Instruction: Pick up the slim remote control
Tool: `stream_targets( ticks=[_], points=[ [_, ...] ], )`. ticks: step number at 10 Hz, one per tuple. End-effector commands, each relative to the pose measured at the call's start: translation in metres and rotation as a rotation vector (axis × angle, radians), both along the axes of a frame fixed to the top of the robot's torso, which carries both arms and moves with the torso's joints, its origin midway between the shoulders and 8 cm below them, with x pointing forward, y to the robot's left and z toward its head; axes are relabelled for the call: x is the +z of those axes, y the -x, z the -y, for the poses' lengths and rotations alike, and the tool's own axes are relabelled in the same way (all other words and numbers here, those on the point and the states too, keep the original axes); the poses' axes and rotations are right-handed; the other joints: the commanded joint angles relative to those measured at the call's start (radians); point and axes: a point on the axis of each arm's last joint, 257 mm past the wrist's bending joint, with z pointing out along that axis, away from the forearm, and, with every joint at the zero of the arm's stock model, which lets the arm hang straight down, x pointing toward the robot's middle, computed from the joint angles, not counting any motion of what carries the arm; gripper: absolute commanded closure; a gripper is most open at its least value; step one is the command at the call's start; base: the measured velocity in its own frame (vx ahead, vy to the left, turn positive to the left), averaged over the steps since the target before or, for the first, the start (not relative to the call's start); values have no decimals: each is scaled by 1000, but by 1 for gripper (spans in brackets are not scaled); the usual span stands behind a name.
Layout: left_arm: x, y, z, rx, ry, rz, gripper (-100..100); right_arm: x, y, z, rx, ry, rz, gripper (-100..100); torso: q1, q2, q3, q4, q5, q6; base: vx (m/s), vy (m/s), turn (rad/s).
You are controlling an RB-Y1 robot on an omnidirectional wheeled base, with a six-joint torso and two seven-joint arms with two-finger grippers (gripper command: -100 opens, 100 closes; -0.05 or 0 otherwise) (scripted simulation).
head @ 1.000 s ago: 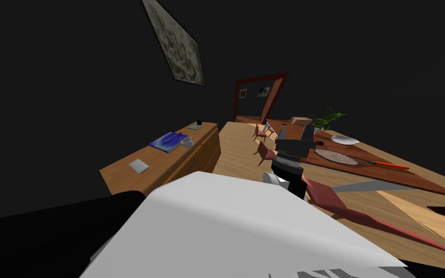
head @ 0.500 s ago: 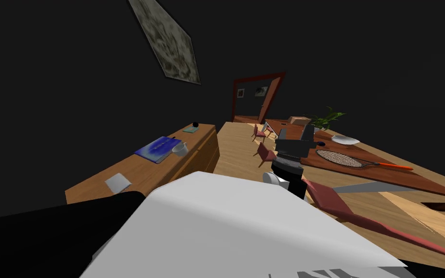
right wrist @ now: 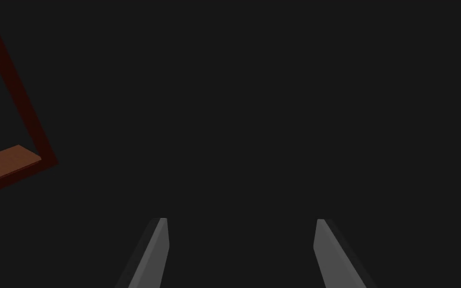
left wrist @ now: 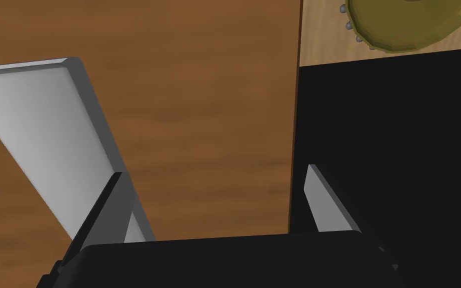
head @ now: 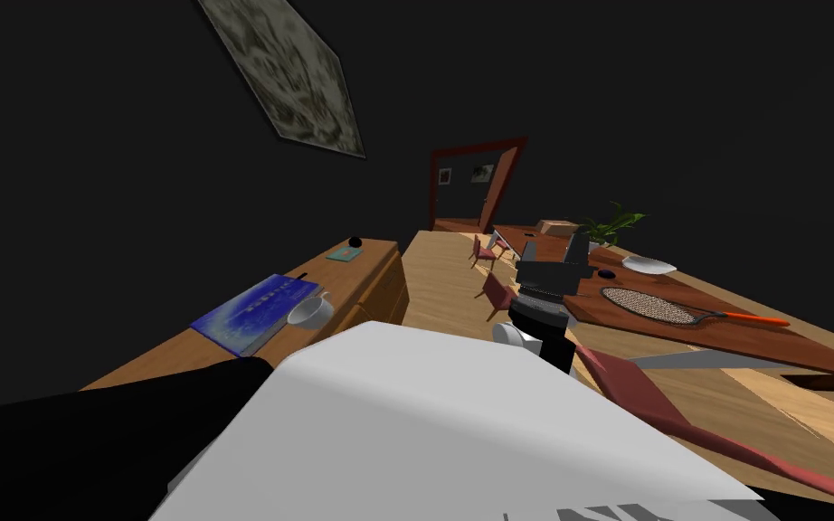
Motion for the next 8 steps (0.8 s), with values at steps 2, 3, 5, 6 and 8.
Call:
stream_targets(
  ticks=[2,3,5,6,8],
  points=[
    [-10,-13,6,-33,36,25,-100,0,0,0,0,0,0,0,-1,4,2,1,0,-1,206,69,-71],
    [-14,-13,10,-30,45,32,-100,0,0,0,0,0,0,0,0,6,3,2,0,-1,121,80,-6],
    [-12,-12,7,-31,39,27,0,0,0,0,0,0,0,0,-3,16,9,4,-1,-2,24,20,-4],
    [-24,-1,13,-26,39,27,-100,0,0,0,0,0,0,0,-5,19,11,5,-1,-2,25,28,-41],
    [-35,7,18,-23,40,27,-100,0,0,0,0,0,0,0,-3,19,11,5,-1,-2,46,36,-28]
  ],
)
